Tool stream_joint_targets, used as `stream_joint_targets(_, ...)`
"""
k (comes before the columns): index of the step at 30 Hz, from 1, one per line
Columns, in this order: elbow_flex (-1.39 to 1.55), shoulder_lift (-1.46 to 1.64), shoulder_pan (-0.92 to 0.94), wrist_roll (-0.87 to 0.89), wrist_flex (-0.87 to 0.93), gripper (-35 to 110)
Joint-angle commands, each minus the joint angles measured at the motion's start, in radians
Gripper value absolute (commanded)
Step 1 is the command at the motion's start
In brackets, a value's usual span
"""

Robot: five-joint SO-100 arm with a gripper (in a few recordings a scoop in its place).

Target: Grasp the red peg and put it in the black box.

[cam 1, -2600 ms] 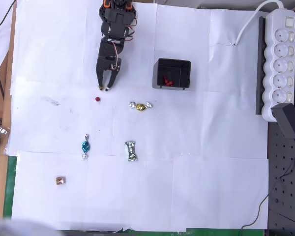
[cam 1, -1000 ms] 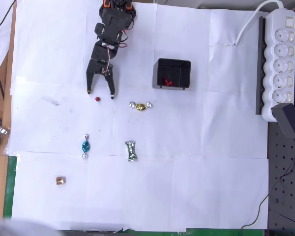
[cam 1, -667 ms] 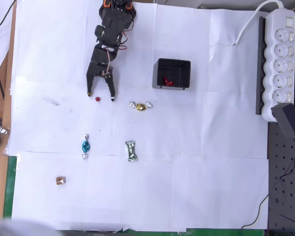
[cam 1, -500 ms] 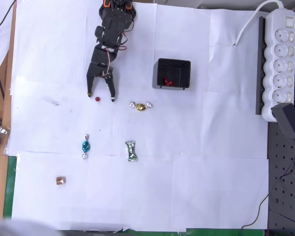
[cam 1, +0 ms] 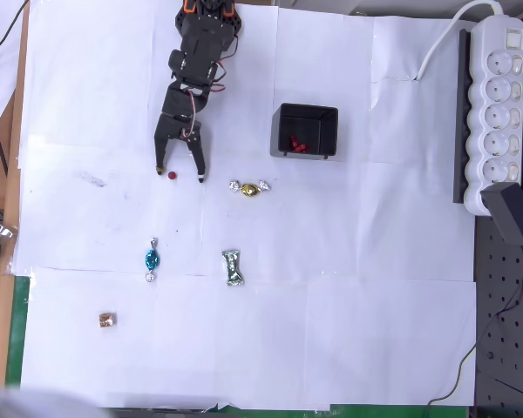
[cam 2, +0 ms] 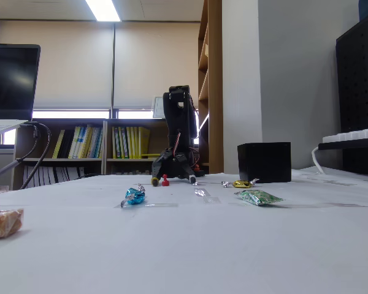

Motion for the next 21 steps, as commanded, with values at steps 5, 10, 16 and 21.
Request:
stream_joint_targets(5,0.026,0.011,0.0,-0.014,-0.002,37)
stream_joint_targets(10,0.026,0.012,-0.002,-0.021,-0.002,37)
stream_joint_targets(16,0.015,0.012,-0.009,-0.023,-0.002,37)
stream_joint_targets(21,-0.003,0.005,-0.02,-0.028,-0.002,37)
